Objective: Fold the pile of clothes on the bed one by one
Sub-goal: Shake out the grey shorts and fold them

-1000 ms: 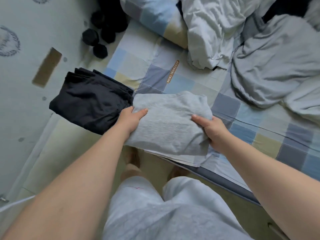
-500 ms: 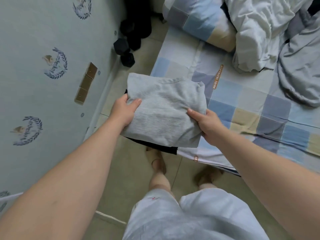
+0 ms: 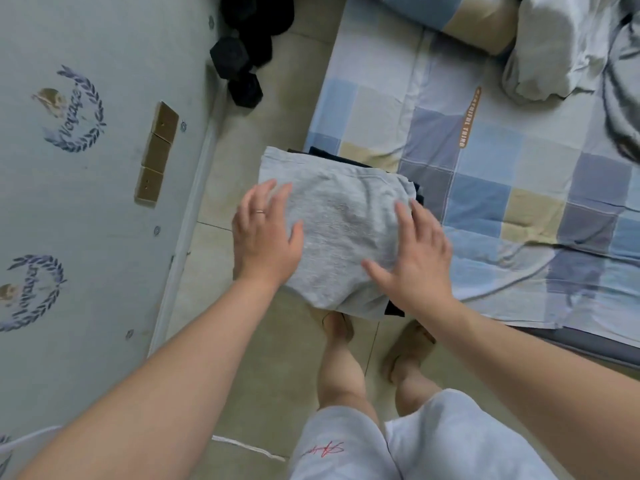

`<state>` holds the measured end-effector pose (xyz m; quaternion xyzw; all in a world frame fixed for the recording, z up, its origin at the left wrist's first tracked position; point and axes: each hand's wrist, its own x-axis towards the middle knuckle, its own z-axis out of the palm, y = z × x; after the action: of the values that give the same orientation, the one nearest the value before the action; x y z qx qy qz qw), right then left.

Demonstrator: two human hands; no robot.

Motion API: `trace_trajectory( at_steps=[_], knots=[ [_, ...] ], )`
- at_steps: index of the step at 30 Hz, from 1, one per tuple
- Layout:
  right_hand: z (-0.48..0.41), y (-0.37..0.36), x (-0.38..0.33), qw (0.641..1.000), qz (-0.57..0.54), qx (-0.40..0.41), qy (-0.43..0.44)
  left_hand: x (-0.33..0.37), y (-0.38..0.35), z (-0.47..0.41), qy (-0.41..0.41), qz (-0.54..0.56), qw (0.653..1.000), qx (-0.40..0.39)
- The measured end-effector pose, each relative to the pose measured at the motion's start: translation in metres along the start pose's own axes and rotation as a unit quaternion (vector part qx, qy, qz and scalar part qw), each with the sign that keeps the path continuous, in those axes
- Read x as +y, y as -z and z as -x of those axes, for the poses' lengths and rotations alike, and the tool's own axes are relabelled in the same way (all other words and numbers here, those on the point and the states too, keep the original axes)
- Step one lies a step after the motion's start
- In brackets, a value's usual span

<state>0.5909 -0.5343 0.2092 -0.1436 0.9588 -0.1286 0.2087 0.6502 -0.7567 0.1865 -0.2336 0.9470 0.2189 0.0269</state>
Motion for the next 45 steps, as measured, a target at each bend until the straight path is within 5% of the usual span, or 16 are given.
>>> trace_trajectory(
  at_steps=[2, 6, 16, 25, 34, 45],
  knots=[
    [-0.005, -0.013, 0.001, 0.991, 0.068, -0.040, 0.108, 0.005, -0.019, -0.003, -0.089, -0.041, 0.993, -0.060],
    [-0.033, -0.051, 0.018, 0.966, 0.165, -0.145, 0.133, -0.003, -0.063, -0.018, -0.104, -0.129, 0.970, -0.179],
    [-0.083, -0.094, 0.051, 0.961, 0.166, -0.171, 0.139, -0.011, -0.130, -0.037, -0.102, -0.172, 0.963, -0.179],
    [-0.062, -0.012, 0.033, 0.948, 0.179, -0.233, 0.125, 0.040, -0.067, -0.024, 0.005, -0.123, 0.956, -0.266],
    [-0.002, 0.156, 0.113, 0.978, 0.111, -0.165, 0.066, 0.196, -0.008, 0.019, 0.031, -0.036, 0.972, -0.230],
    [0.041, 0.336, 0.386, 0.992, 0.118, -0.048, 0.000, 0.483, -0.023, 0.025, -0.089, -0.049, 0.987, -0.126]
  ],
)
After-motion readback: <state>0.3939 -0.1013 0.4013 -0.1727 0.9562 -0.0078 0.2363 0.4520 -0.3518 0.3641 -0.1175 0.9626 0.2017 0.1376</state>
